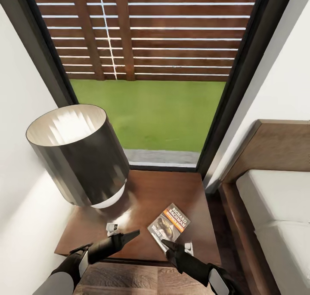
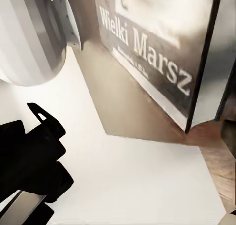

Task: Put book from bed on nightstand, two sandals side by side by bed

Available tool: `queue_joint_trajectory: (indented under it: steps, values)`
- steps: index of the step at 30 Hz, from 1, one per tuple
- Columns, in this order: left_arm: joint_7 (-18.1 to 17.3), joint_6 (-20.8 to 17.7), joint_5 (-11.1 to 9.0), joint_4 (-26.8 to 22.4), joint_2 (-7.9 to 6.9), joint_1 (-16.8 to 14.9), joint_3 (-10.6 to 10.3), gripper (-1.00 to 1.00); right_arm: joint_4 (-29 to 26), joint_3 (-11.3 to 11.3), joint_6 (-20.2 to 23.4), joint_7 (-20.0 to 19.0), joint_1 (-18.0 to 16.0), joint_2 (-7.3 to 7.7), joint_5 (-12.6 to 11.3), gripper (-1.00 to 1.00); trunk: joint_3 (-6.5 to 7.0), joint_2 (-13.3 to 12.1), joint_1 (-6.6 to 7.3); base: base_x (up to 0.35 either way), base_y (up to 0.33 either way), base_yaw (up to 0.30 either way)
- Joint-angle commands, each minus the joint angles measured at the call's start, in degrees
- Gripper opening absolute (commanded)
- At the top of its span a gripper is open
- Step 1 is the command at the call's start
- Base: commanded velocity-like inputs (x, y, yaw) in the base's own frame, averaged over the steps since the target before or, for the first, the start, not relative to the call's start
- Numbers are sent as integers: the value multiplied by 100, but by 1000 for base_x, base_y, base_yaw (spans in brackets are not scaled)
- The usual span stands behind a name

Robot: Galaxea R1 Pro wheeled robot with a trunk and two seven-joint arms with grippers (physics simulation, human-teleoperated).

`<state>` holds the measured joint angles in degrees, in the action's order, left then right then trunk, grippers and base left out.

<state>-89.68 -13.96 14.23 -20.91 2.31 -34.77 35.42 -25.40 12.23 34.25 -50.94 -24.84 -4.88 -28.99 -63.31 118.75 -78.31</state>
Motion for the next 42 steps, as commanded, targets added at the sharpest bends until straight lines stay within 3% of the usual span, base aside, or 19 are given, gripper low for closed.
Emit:
queue_joint_trajectory:
  steps: [1,20,39,42]
  values:
    - [-32,-61,60,-9,6,-4,44,100,0,25,38,-5,-1,-4,-11,100,-4,2,4,-248,0,0]
    - [-32,-63,59,-9,6,-1,44,100,0,25,38,-4,-2,-4,-11,100,-4,2,4,-137,0,0]
    - [-32,-63,57,-9,6,-1,44,100,0,25,38,-4,-2,-4,-11,100,-4,2,4,-8,0,0]
    - [-32,-63,61,-9,6,-1,44,100,0,25,38,-4,-1,-4,-11,100,50,-118,70,0,0,0]
